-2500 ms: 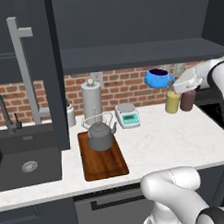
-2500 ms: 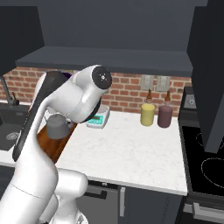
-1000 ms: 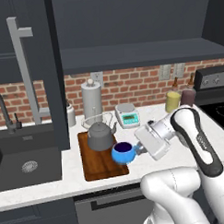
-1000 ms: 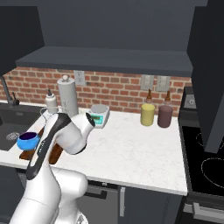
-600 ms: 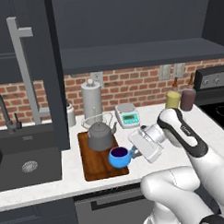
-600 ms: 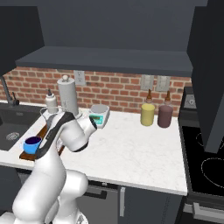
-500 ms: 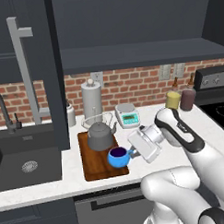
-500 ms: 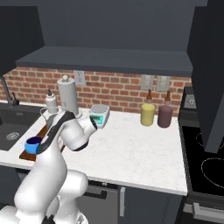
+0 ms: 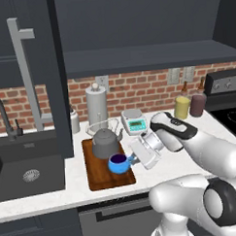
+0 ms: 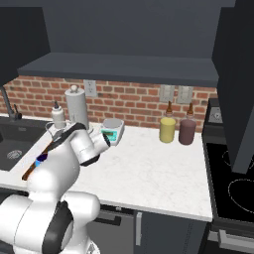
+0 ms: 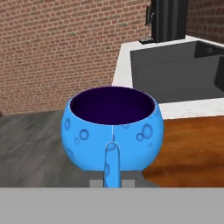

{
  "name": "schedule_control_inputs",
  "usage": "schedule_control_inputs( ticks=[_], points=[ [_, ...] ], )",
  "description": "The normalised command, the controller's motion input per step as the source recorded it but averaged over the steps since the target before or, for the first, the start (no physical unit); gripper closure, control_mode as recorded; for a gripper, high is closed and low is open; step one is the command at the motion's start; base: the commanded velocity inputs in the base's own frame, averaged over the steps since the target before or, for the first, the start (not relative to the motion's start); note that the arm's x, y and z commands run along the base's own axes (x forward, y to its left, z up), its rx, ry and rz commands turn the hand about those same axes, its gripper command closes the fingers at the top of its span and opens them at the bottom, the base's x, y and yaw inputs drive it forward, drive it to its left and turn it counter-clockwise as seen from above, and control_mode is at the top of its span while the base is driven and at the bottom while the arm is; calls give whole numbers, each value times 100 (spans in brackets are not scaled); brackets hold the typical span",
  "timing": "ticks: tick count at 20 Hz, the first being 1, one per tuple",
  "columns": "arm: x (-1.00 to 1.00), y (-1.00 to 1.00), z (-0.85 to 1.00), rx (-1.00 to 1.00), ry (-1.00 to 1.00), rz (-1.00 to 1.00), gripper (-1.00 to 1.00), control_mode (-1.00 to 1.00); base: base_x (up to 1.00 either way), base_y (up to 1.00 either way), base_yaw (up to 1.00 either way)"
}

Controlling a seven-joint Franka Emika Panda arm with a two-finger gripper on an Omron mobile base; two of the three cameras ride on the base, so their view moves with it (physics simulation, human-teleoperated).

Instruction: Pick the kettle from the counter and place it on the tray. Then pick the mug from the cabinet and place it on the tray. Then close the cabinet doors.

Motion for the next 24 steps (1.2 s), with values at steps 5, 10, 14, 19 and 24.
schedule_control_inputs(
  ticks=[5,10,14,19,24],
  points=[
    [38,16,-28,-4,0,-6,100,-100,0,0,0],
    [17,8,-26,-2,0,-1,100,-100,0,0,0],
    [1,4,-26,-1,0,0,100,-100,0,0,0],
    [0,10,-22,-1,0,0,100,-100,0,0,0],
    [4,20,-17,0,0,0,100,-100,0,0,0]
  ],
)
